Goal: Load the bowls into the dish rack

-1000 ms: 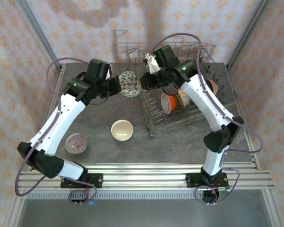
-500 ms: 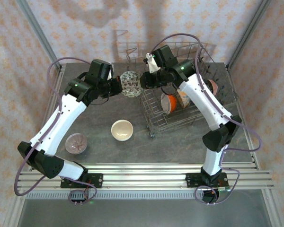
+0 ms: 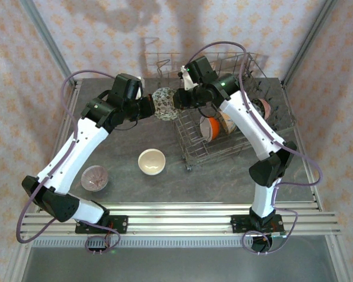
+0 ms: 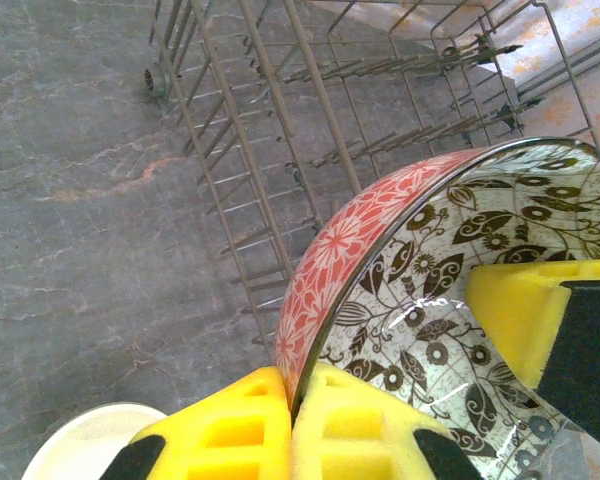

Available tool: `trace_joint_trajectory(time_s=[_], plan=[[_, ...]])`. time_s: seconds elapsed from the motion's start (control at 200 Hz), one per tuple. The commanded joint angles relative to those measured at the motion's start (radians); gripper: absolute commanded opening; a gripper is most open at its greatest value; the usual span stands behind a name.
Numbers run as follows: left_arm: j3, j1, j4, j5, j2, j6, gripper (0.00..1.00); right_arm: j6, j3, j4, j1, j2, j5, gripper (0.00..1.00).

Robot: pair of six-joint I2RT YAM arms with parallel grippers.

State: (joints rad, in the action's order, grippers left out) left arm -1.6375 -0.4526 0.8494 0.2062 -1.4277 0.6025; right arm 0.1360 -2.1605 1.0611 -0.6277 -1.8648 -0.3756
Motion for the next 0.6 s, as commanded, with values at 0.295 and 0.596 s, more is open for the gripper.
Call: trace_joint_trajectory(time_s=[0.295, 0.596], plan=[[-0.083, -0.032, 0.006, -0.077, -0.022, -0.020, 0.00, -0.007, -0.029, 0.014, -0.001, 0.027, 0.058, 0.20], [-0.110, -0.060, 0.043, -0.128, -0.040, -0.027, 0.00, -0.011, -0.029, 0.020, -0.001, 0.030, 0.076, 0.21]])
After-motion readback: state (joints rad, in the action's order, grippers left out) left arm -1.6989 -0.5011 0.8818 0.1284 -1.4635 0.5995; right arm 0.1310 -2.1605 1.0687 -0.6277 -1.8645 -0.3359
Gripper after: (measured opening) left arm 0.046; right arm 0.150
